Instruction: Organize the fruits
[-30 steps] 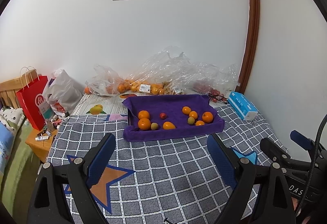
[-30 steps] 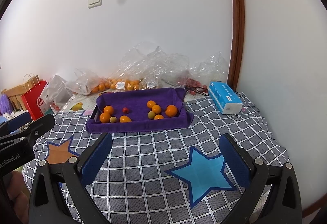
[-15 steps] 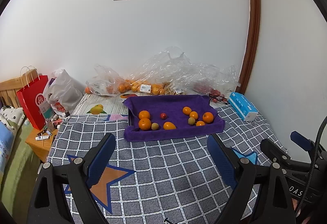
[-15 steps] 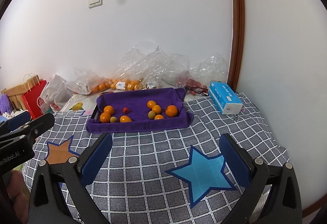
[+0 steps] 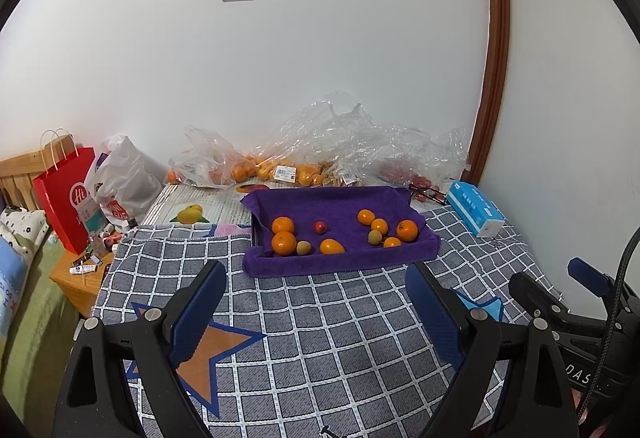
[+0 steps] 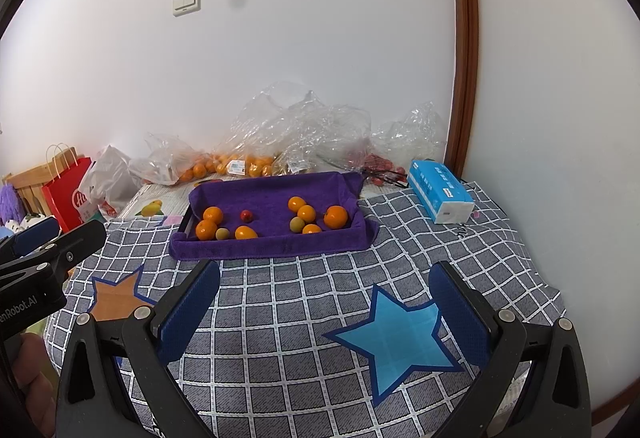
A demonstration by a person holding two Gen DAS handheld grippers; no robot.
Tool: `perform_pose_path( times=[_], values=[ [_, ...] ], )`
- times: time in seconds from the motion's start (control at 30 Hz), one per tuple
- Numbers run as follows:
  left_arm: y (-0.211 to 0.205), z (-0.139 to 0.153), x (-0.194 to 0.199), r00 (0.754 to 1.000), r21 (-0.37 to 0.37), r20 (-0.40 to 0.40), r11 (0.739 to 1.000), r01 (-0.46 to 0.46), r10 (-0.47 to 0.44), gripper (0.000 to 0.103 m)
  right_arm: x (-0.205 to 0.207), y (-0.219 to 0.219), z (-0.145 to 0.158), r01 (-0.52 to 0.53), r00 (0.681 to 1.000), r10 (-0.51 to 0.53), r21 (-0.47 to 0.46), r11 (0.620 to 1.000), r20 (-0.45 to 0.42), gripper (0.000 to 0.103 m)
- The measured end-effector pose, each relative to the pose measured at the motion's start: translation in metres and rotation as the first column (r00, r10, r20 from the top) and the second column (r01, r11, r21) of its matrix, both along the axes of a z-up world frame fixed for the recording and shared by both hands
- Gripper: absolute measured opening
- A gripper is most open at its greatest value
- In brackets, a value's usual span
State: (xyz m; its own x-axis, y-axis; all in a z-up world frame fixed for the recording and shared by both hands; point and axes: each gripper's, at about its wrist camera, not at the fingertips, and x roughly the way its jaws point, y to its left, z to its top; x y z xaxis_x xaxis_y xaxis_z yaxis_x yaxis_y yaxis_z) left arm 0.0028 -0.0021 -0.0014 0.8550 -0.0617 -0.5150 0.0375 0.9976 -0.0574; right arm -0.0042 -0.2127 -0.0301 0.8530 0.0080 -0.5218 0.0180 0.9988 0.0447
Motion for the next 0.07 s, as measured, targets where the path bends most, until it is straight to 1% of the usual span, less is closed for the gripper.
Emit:
perform_pose_path(
  times=[0.07],
  values=[
    [0.0001, 0.0001, -0.0001, 1.0, 0.001, 0.002, 1.0, 0.001, -0.001, 0.091, 0.0, 0.0001, 0.0, 0.0, 1.0, 0.0, 0.0, 1.0, 0.0, 0.103]
  ],
)
